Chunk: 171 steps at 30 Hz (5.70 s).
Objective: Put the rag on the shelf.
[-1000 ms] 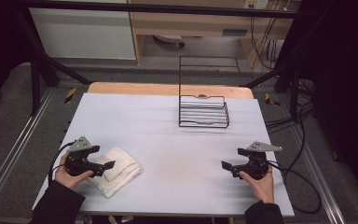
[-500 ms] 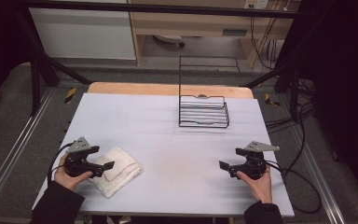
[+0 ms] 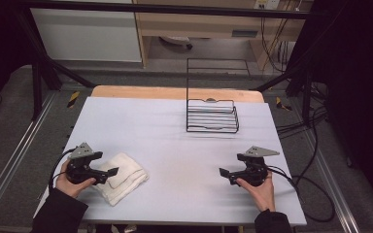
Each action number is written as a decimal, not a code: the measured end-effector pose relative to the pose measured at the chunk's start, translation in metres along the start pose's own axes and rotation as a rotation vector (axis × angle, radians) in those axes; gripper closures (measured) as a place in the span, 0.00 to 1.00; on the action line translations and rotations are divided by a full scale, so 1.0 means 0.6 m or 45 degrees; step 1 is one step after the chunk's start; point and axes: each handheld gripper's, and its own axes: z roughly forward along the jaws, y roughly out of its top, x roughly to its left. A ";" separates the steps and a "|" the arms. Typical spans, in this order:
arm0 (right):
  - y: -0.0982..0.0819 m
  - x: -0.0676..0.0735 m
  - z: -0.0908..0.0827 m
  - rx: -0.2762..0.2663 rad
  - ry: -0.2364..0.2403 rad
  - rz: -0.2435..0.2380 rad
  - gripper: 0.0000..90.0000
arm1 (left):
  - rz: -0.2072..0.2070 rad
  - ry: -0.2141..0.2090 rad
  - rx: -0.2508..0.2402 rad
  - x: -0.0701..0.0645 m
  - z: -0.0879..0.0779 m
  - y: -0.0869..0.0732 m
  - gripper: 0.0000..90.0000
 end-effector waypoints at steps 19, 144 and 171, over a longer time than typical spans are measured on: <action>0.050 0.111 0.088 0.047 0.088 -0.072 0.02 | -0.014 0.018 -0.002 0.002 -0.002 -0.001 0.06; 0.079 0.087 0.145 0.140 -0.104 -0.110 0.58 | -0.044 -0.003 0.021 -0.038 0.038 0.042 0.06; 0.028 0.046 0.080 0.074 -0.048 0.050 0.09 | -0.089 0.018 0.191 -0.089 0.238 0.143 0.56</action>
